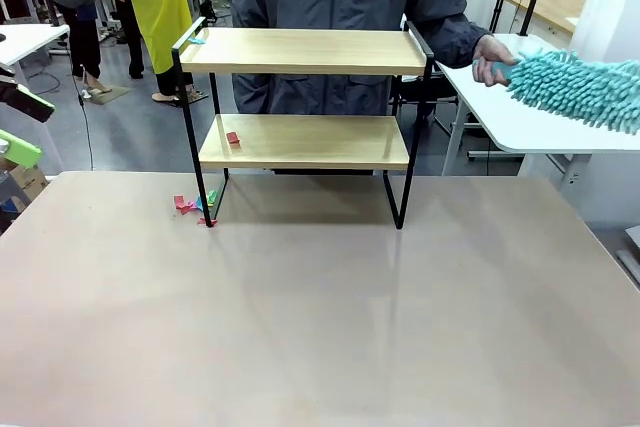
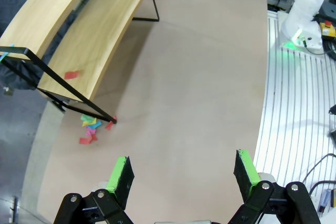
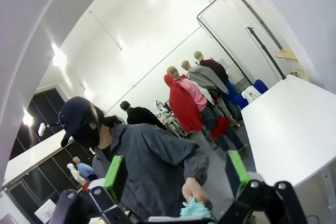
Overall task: Clean the shelf.
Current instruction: Hand the Duster back to the human.
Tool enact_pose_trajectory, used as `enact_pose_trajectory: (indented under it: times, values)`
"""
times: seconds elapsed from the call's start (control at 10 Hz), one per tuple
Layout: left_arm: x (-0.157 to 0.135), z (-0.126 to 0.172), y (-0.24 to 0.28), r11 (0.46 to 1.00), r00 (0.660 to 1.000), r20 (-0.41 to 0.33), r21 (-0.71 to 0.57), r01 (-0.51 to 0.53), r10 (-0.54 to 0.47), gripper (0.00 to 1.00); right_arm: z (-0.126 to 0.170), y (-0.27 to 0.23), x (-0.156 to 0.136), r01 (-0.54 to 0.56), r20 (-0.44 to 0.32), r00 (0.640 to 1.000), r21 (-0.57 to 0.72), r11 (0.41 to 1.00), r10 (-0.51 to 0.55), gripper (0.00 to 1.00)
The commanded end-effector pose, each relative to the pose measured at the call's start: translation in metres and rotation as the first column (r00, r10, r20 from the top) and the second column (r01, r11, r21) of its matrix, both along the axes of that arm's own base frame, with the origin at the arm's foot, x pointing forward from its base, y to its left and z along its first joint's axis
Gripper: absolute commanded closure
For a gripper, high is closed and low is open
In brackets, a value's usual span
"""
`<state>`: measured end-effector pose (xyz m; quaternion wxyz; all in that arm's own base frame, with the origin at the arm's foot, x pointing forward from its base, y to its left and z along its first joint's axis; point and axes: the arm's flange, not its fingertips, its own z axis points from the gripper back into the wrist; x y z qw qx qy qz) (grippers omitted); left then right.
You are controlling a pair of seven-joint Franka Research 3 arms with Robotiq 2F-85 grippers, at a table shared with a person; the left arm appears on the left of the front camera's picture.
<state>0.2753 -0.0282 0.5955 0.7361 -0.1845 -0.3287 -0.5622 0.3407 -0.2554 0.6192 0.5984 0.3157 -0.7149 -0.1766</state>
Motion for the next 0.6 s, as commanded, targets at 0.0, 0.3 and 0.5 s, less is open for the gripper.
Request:
enact_pose_trajectory:
  times: [0.0,0.3,0.5]
  values:
    - [0.0005,0.0006,-0.0005,1.0,1.0,0.007,-0.019,0.014,-0.014,0.0,-0.0012,0.0009,-0.0003,0.01,0.007,1.0,0.01,1.0,-0.01,0.0]
    - [0.0005,0.0006,-0.0005,1.0,1.0,0.007,-0.019,0.014,-0.014,0.0,-0.0012,0.0009,-0.0003,0.01,0.007,1.0,0.01,1.0,-0.01,0.0]
    - [0.0005,0.0006,-0.0005,1.0,1.0,0.007,-0.019,0.014,-0.014,0.0,-0.0012,0.0009,-0.0003,0.01,0.007,1.0,0.01,1.0,-0.01,0.0]
